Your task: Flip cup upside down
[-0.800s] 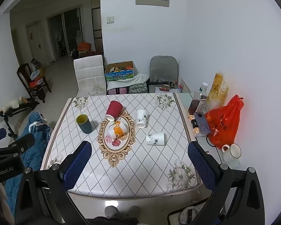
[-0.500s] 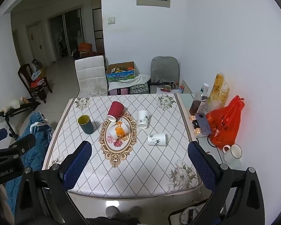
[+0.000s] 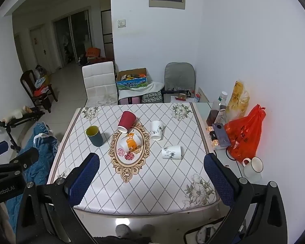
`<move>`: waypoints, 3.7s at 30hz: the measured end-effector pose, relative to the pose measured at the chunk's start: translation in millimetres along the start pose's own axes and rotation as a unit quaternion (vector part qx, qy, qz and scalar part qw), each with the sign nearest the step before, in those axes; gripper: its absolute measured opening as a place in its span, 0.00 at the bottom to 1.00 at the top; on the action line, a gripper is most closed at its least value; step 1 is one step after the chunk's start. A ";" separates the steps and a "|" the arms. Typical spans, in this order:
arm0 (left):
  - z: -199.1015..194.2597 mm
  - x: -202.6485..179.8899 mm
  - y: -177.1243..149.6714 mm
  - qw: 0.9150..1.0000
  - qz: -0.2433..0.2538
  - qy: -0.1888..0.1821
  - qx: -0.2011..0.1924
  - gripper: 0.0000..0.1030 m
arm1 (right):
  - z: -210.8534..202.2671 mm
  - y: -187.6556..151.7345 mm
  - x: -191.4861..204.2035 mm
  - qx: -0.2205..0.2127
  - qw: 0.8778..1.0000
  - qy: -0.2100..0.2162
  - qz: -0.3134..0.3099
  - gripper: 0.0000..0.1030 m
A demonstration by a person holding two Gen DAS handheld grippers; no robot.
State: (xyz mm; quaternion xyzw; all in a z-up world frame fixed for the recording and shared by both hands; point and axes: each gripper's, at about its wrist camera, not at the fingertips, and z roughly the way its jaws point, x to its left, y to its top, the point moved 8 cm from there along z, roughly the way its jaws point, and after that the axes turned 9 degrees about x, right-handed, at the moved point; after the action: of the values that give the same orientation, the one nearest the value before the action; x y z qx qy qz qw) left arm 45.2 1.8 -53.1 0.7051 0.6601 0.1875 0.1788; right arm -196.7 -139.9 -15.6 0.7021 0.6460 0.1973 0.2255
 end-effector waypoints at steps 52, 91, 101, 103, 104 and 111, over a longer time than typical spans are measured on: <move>-7.4 5.6 1.5 1.000 0.003 0.004 -0.004 1.00 | -8.8 4.4 3.9 -0.003 1.000 0.007 0.000 1.00; 115.8 -26.8 2.5 0.995 -0.024 0.040 0.086 1.00 | 156.3 -20.4 -31.5 0.138 0.990 0.025 -0.007 1.00; 190.6 -35.2 21.9 0.989 -0.004 0.048 0.142 1.00 | 240.1 -30.5 -34.5 0.199 0.980 0.025 0.007 1.00; 211.0 -36.3 28.3 0.987 0.004 0.046 0.156 1.00 | 255.6 -32.9 -33.4 0.212 0.977 0.021 0.011 1.00; 218.1 -35.9 29.8 0.986 0.006 0.046 0.161 1.00 | 263.9 -32.8 -32.3 0.217 0.976 0.019 0.013 1.00; 279.5 -37.4 61.5 0.980 0.028 0.044 0.193 1.00 | 322.5 -35.1 -26.1 0.267 0.963 0.000 0.024 1.00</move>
State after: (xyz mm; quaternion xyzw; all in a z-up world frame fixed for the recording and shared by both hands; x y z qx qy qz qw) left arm 236.0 -40.7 -265.4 0.7354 0.6714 0.0923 0.0045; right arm -44.4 -183.6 -300.0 0.7519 0.6584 0.0233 0.0248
